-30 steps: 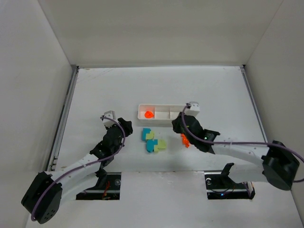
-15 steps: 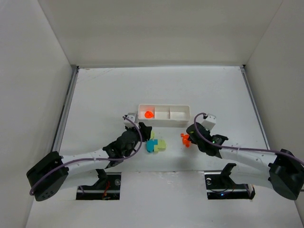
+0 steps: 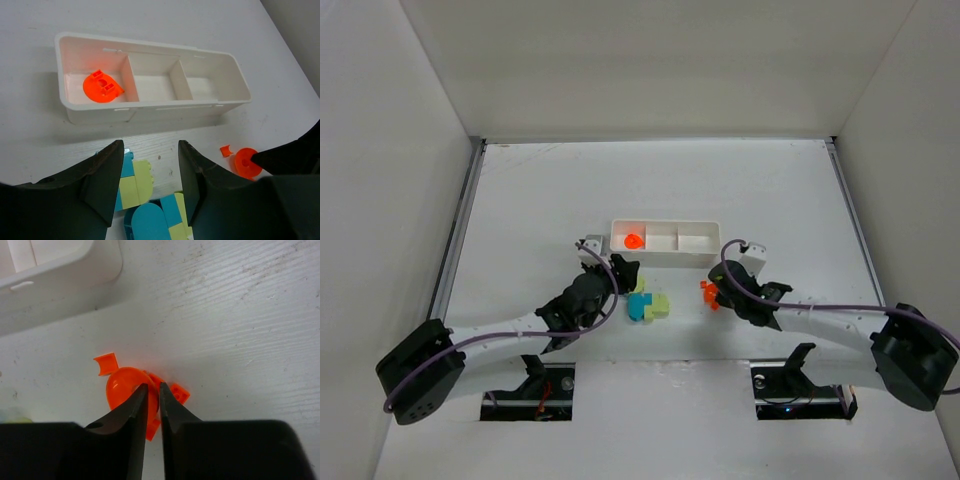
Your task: Sort the legos into containers by color
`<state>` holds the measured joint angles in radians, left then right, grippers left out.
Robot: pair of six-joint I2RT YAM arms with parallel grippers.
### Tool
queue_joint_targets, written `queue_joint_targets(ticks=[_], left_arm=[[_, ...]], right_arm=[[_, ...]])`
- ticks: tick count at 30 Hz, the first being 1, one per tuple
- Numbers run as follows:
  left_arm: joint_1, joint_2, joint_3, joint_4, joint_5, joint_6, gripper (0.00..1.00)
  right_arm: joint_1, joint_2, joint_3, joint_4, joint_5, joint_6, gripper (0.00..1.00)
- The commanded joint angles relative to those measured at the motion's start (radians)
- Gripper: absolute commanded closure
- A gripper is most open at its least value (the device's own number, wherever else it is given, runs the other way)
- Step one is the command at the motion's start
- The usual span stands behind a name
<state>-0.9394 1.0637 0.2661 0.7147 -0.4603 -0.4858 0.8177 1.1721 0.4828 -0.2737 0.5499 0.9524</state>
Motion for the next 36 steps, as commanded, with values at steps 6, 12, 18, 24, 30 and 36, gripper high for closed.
queue_joint_targets(ticks=[6,12,18,24,30,36], left_arm=[[0.034,-0.086,-0.019,0.04,-0.027,0.003,0.55],[0.101,-0.247,-0.068,-0.046,-0.129,-0.028,0.54],[0.214,-0.364,-0.09,-0.185,-0.123,-0.082,0.53],[0.284,-0.364,-0.084,-0.238,-0.064,-0.126,0.53],[0.29,-0.354,-0.087,-0.23,-0.04,-0.132,0.53],[0.293,-0.35,-0.088,-0.228,-0.04,-0.132,0.53]], right_arm=[[0.011,-0.087,0.052,-0.018,0.054,-0.023,0.94],[0.086,0.009,0.273,0.007,0.053,-0.148,0.94],[0.126,0.274,0.522,0.178,0.001,-0.28,0.93],[0.12,0.535,0.749,0.24,-0.041,-0.331,0.93],[0.09,0.658,0.872,0.249,-0.053,-0.322,0.83],[0.085,0.477,0.713,0.29,-0.012,-0.333,0.55]])
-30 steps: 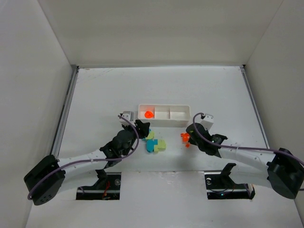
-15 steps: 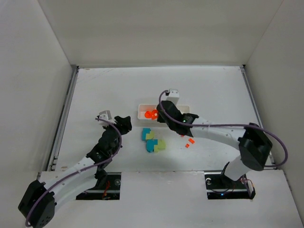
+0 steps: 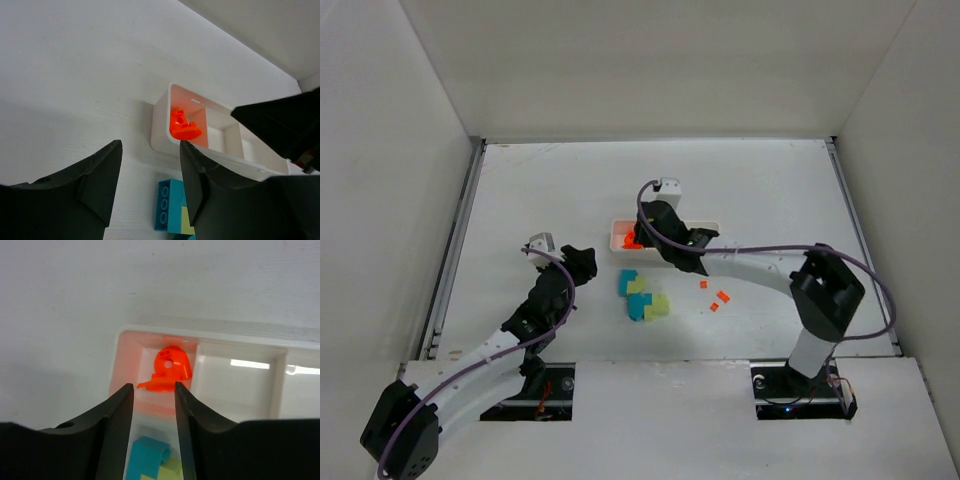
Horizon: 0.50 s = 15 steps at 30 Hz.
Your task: Sort the legos into containers by color
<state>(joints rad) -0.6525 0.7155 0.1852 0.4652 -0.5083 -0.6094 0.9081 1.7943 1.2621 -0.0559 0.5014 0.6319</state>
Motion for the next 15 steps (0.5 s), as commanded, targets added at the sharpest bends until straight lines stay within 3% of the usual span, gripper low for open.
queue_joint_targets(ticks=[1,5,7,9,11,15], left_arm=[[0.006,-0.002,-0.007,0.021,0.008,-0.009,0.53],[0.007,-0.001,-0.009,0.03,0.008,-0.012,0.52],[0.012,-0.002,-0.009,0.03,0.008,-0.012,0.52],[0.015,-0.005,-0.009,0.03,0.008,-0.012,0.51],[0.02,-0.005,-0.009,0.03,0.008,-0.009,0.51],[0.027,-0.002,-0.007,0.032,0.008,-0.01,0.51]], right_arm=[[-0.007,-0.191,-0.117,0.076,0.045,-0.012,0.57],[-0.004,-0.36,-0.353,0.048,0.089,0.018,0.74],[-0.002,-0.436,-0.475,-0.017,0.117,0.084,0.76],[-0.007,-0.489,-0.558,-0.094,0.137,0.152,0.73],[-0.022,-0.53,-0.621,-0.16,0.163,0.213,0.62],[-0.027,-0.57,-0.688,-0.173,0.132,0.249,0.52]])
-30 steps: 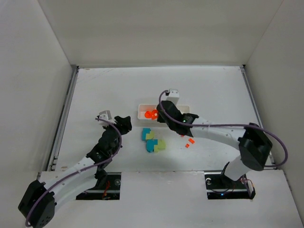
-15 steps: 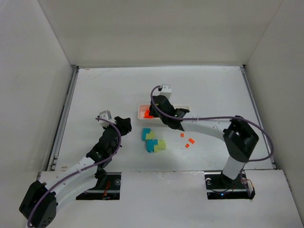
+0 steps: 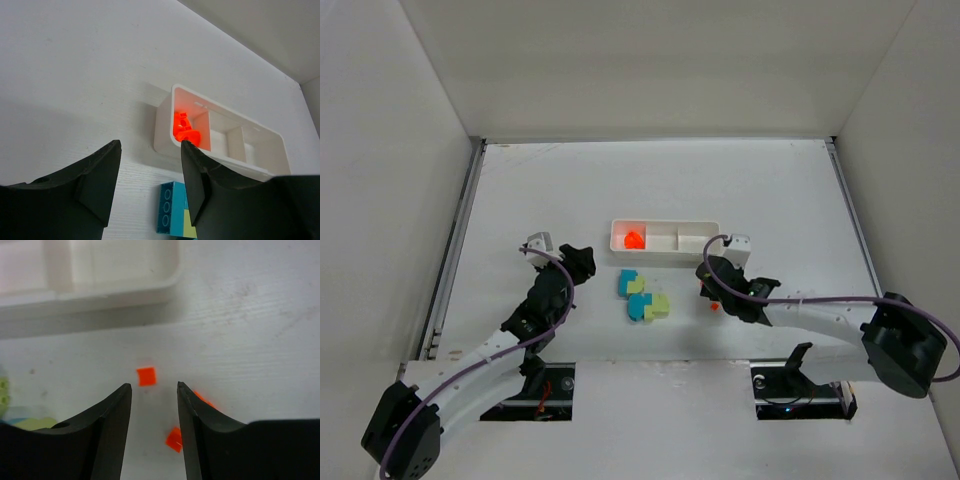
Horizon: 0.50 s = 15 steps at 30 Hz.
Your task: Sort the legos into containers by color
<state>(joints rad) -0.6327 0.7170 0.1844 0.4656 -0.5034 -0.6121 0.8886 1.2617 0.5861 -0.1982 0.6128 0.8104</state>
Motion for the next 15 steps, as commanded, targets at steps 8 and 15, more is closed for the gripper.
queue_joint_targets(ticks=[8,15], left_arm=[[-0.003,0.009,-0.005,0.045,0.0,-0.002,0.51],[-0.006,0.009,-0.007,0.045,0.003,-0.005,0.51]], right_arm=[[-0.007,0.067,0.03,0.023,-0.025,0.007,0.52],[-0.004,0.146,0.08,0.028,-0.027,-0.008,0.56]])
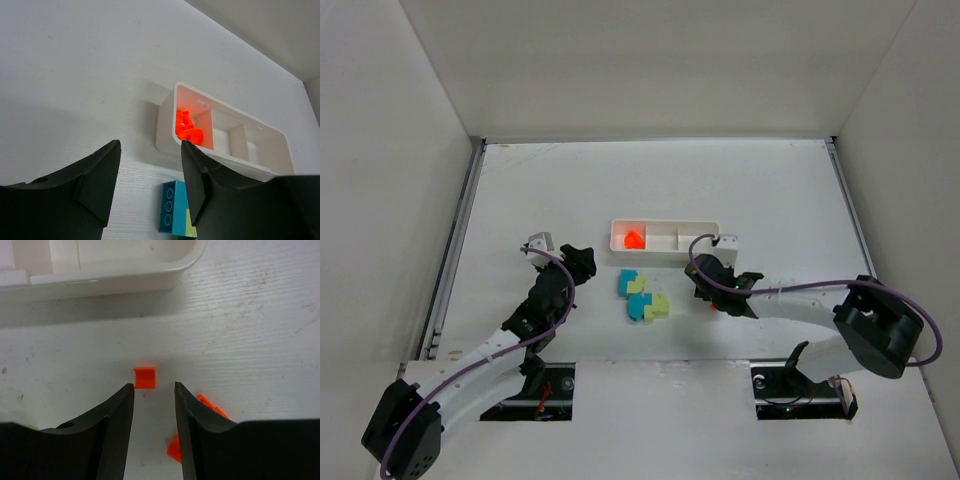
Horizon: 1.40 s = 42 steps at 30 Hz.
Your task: Sort the legos into containers by color
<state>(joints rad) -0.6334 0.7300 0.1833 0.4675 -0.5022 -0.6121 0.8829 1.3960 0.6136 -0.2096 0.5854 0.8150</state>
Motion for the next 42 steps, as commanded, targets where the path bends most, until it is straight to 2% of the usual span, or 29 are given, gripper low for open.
queue_joint_targets(ticks=[1,10,15,18,22,25,33,39,40,42], left_arm=[[-0.005,-0.001,-0.004,0.043,0.002,-0.005,0.51],[-0.007,-0.009,-0.007,0.043,0.002,-0.006,0.51],[-0.009,0.0,-0.004,0.043,0.002,-0.008,0.51],[-0.005,-0.001,-0.004,0.043,0.002,-0.006,0.51],[-0.005,0.003,-0.002,0.045,0.002,-0.008,0.51],[-0.008,0.016,-0.001,0.056,0.002,-0.008,0.51],[0.005,0.008,-0.004,0.049,0.002,0.005,0.51],[0.001,0.008,-0.004,0.046,0.002,0.006,0.51],[0.001,0.008,-0.004,0.046,0.002,0.006,0.51],[0.001,0.005,-0.005,0.046,0.002,0.006,0.51]], right_arm=[[0.001,0.021,0.058,0.039,0.002,-0.017,0.57],[0.001,0.067,0.074,0.03,0.002,-0.013,0.65],[0.001,0.074,0.077,0.016,0.011,-0.011,0.81],[0.009,0.02,0.078,-0.004,0.05,-0.011,0.85],[0.049,-0.092,0.123,-0.019,0.039,-0.043,0.85],[0.083,-0.088,0.208,0.018,-0.007,-0.098,0.84],[0.09,0.194,0.509,0.176,-0.076,-0.24,0.84],[0.061,0.38,0.682,0.182,-0.13,-0.251,0.84],[0.057,0.394,0.695,0.185,-0.136,-0.246,0.84],[0.052,0.4,0.703,0.194,-0.153,-0.234,0.74]])
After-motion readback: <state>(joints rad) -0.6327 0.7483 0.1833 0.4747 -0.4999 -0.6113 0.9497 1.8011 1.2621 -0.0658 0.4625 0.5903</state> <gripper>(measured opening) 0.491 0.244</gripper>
